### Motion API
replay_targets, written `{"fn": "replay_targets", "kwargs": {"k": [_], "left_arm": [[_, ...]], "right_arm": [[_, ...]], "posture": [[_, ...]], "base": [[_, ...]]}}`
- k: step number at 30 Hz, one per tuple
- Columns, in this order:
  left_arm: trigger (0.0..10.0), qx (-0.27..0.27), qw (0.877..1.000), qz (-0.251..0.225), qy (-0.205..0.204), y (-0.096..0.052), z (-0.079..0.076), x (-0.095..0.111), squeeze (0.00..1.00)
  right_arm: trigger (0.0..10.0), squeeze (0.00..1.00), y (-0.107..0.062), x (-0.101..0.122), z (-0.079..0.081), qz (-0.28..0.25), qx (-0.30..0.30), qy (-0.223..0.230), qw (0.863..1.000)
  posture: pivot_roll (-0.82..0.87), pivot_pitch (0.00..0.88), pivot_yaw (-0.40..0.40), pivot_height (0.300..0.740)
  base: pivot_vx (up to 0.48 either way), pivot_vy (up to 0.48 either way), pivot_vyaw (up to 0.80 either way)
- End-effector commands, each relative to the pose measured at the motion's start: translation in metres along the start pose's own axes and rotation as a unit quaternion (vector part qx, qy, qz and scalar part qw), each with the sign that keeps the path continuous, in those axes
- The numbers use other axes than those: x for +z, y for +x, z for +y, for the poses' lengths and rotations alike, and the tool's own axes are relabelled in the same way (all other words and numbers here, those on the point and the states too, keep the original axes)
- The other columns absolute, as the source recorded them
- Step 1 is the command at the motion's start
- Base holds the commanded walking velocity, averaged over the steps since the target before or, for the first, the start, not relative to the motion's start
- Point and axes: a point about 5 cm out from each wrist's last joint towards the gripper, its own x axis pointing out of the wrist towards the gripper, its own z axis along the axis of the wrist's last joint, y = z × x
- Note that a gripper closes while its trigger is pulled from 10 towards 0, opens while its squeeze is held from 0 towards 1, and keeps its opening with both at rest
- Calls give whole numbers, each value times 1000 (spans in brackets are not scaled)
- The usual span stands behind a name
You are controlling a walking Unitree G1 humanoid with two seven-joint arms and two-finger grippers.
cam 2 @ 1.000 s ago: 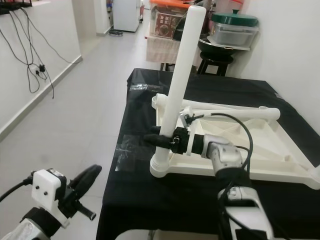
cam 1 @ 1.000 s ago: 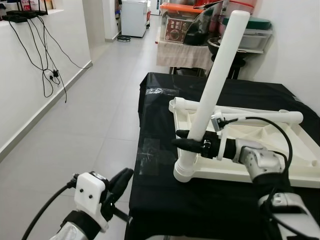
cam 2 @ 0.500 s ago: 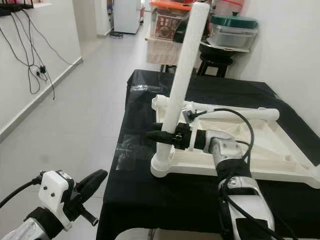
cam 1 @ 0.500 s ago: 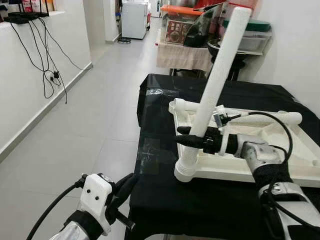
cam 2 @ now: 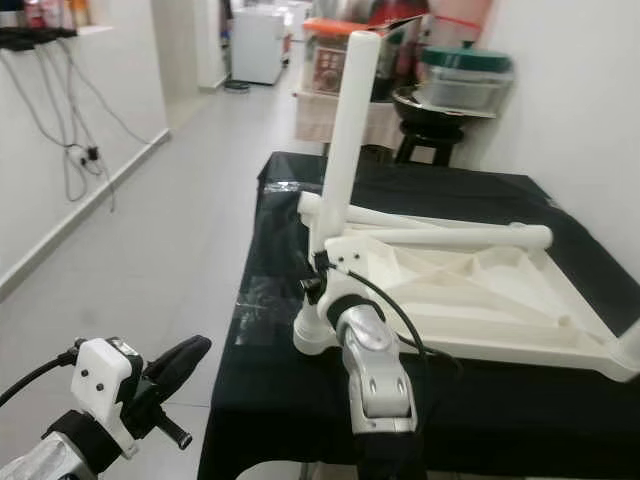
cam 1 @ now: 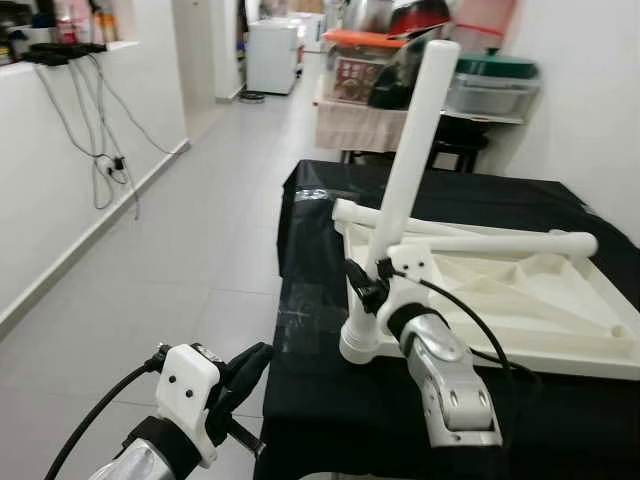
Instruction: Building children table
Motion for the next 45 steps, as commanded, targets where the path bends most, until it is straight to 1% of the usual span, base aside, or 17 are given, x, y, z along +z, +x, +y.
{"fn": "replay_targets", "kwargs": {"k": [1, 7, 8, 11, 12, 18, 24, 25, 26, 27, 33, 39, 40, 41, 43, 44, 45], "left_arm": [[10000, 9, 1000, 1, -1, 0, 0, -2, 0], [10000, 7, 1000, 1, -1, 0, 0, -3, 0], [10000, 6, 1000, 1, -2, 1, 0, -3, 0], [10000, 6, 1000, 1, -2, 1, 0, -3, 0], [10000, 6, 1000, 1, -2, 1, 0, -3, 0], [10000, 8, 1000, 2, -2, 1, -1, -4, 0], [10000, 7, 1000, 3, -2, 1, -1, -5, 0], [10000, 7, 1000, 4, -3, 0, -1, -5, 0], [10000, 7, 1000, 4, -3, 0, -1, -5, 0], [10000, 7, 1000, 4, -3, 0, -2, -5, 0], [10000, 7, 1000, 5, -4, 0, -2, -6, 0], [10000, 7, 1000, 5, -5, -1, -3, -6, 0], [10000, 7, 1000, 5, -5, -1, -3, -6, 0], [10000, 7, 1000, 5, -5, -1, -3, -6, 0], [10000, 7, 1000, 4, -5, -2, -3, -5, 0], [10000, 7, 1000, 4, -5, -2, -3, -5, 0], [10000, 8, 1000, 3, -5, -3, -2, -4, 0]], "right_arm": [[10000, 1000, -4, -17, -9, 59, -14, -10, 998], [10000, 1000, 0, -7, -2, 50, 63, 2, 997], [10000, 831, 4, 1, -4, 32, 138, -12, 990], [10000, 831, 4, 4, -5, 24, 166, -18, 986], [10000, 0, 5, 8, -9, 14, 228, -36, 973], [10000, 0, 11, 9, -25, 22, 338, -47, 940], [10000, 0, 24, 18, -40, 20, 359, -18, 933], [1961, 0, 27, 21, -44, 19, 367, -13, 930], [1961, 0, 27, 21, -44, 19, 367, -13, 930], [0, 0, 28, 23, -46, 20, 379, -6, 925], [0, 0, 29, 23, -49, 25, 409, 20, 912], [0, 0, 32, 21, -55, 11, 383, 3, 924], [0, 0, 33, 19, -57, 13, 354, -6, 935], [0, 0, 33, 19, -57, 13, 354, -6, 935], [0, 0, 35, 12, -56, 21, 277, -2, 961], [0, 0, 35, 12, -56, 21, 277, -2, 961], [0, 0, 39, 5, -55, 24, 127, -17, 991]], "posture": [[38, 0, -106, 740], [39, 0, -105, 740], [48, 0, -111, 740], [48, 0, -111, 740], [54, 0, -113, 740], [65, 0, -114, 740], [70, 0, -112, 740], [72, 0, -109, 740], [72, 0, -109, 740], [70, 0, -109, 740], [66, 0, -107, 740], [59, 0, -102, 740], [58, 0, -103, 740], [58, 0, -103, 740], [48, 0, -111, 740], [48, 0, -111, 740], [36, 0, -109, 740]], "base": [[0, 0, 0], [0, 0, 0], [0, 0, 0], [0, 0, 0], [0, 0, 0], [0, 0, 0], [0, 0, 0], [0, 0, 0], [0, 0, 0], [0, 0, 0], [0, 0, 0], [0, 0, 0], [0, 0, 0], [0, 0, 0], [0, 0, 0], [0, 0, 0], [0, 0, 0]]}}
